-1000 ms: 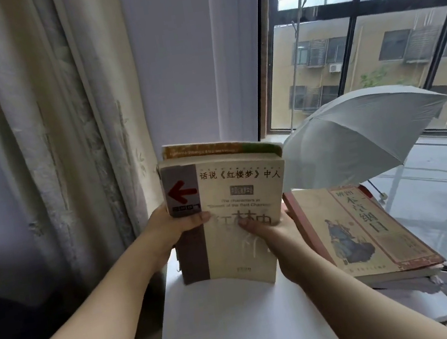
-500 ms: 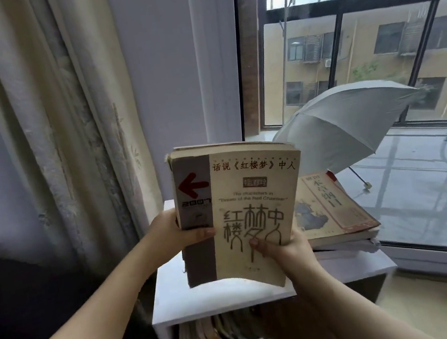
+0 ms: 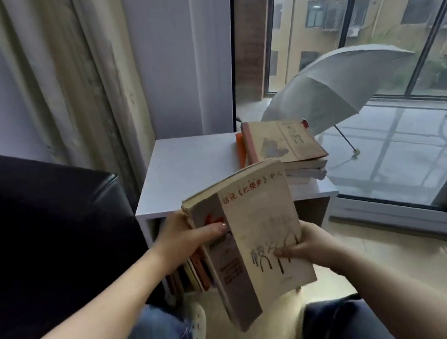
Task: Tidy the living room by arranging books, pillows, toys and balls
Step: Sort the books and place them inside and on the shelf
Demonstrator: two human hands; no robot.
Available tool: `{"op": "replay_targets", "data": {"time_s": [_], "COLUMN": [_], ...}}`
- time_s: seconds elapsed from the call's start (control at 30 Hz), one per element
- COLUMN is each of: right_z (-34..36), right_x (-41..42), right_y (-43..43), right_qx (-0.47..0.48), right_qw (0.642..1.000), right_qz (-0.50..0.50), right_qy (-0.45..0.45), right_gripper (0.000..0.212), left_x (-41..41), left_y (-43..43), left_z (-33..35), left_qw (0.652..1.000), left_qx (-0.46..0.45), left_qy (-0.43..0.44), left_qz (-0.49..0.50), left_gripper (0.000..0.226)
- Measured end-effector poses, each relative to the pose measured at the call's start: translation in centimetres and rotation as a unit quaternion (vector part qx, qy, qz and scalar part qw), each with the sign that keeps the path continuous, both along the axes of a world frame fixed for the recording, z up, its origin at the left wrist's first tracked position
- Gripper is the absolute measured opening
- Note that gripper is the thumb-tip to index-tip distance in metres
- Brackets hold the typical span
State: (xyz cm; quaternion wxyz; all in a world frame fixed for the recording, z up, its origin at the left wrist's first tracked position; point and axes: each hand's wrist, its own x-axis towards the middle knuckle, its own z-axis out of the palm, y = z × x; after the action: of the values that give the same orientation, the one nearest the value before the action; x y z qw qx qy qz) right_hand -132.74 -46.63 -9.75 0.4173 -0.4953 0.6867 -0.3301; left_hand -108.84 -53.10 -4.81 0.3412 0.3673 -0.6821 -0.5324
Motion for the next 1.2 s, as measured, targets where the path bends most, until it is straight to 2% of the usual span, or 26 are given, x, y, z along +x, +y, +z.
{"op": "replay_targets", "data": {"time_s": [0.07, 0.13, 0.2, 0.27, 0.33, 0.4, 0.43, 0.5, 0.57, 0.63, 0.77, 0.87, 0.97, 1.03, 1.1, 1.2], "right_z": [-2.1, -3.4, -3.8, -4.3, -5.1, -5.9, -6.4, -7.2, -7.3, -7.1, -6.4, -6.7, -8.0, -8.6, -9.1, -10.2], "right_x": [0.2, 0.6, 1.2, 1.7, 2.4, 3.4, 3.7, 4.5, 4.5, 3.7, 0.7, -0.9, -1.3, -1.4, -1.6, -1.6], "right_y": [0.3, 0.4, 0.5, 0.3, -0.2, -0.6, -1.1, -1.6, -1.8, -2.3, -4.4, -5.6, -6.8, -7.8, -9.1, -10.8], "right_qx": [0.000, 0.005, 0.063, 0.136, 0.194, 0.199, 0.184, 0.147, 0.067, -0.020, -0.055, -0.061, -0.048, -0.041, -0.042, -0.054], "right_qw": [0.995, 0.987, 0.991, 0.989, 0.979, 0.975, 0.977, 0.966, 0.923, 0.889, 0.886, 0.886, 0.899, 0.913, 0.923, 0.923], "right_qz": [-0.080, -0.127, -0.084, -0.017, 0.056, 0.097, 0.102, 0.102, 0.077, 0.060, 0.052, 0.047, 0.029, 0.004, -0.028, -0.064], "right_qy": [0.062, 0.097, 0.086, 0.049, 0.007, 0.008, 0.038, 0.185, 0.371, 0.453, 0.458, 0.458, 0.434, 0.407, 0.381, 0.375], "right_gripper": [0.053, 0.051, 0.036, 0.038, 0.057, 0.082, 0.094, 0.104, 0.085, 0.063, 0.054, 0.046, 0.041, 0.040, 0.041, 0.040], "left_x": [-1.7, -3.5, -4.9, -6.1, -7.2, -8.1, -8.7, -9.6, -10.3, -10.7, -10.3, -9.1, -8.0, -7.6, -7.7, -9.4], "left_y": [1.0, 1.5, 1.4, 0.9, 0.2, -0.3, -0.8, -1.5, -2.2, -2.7, -3.9, -5.4, -7.5, -8.4, -9.0, -9.9], "left_z": [-2.3, -4.7, -6.9, -8.5, -9.5, -9.7, -9.8, -9.6, -9.2, -8.8, -8.7, -9.2, -11.0, -12.3, -13.3, -14.3], "left_qw": [0.998, 0.989, 0.972, 0.952, 0.937, 0.925, 0.919, 0.907, 0.900, 0.899, 0.928, 0.921, 0.881, 0.863, 0.861, 0.876], "left_qx": [0.025, 0.061, 0.115, 0.166, 0.217, 0.274, 0.304, 0.354, 0.385, 0.396, 0.361, 0.384, 0.457, 0.475, 0.467, 0.426], "left_qy": [-0.036, -0.112, -0.182, -0.217, -0.205, -0.159, -0.133, -0.079, -0.035, -0.004, -0.008, -0.058, -0.062, -0.074, -0.071, -0.067], "left_qz": [0.038, 0.068, 0.098, 0.140, 0.182, 0.208, 0.214, 0.211, 0.200, 0.187, 0.093, 0.029, 0.102, 0.157, 0.189, 0.218], "left_gripper": [0.019, 0.007, 0.006, 0.014, 0.016, 0.021, 0.024, 0.026, 0.026, 0.024, 0.029, 0.027, 0.025, 0.027, 0.026, 0.017]}}
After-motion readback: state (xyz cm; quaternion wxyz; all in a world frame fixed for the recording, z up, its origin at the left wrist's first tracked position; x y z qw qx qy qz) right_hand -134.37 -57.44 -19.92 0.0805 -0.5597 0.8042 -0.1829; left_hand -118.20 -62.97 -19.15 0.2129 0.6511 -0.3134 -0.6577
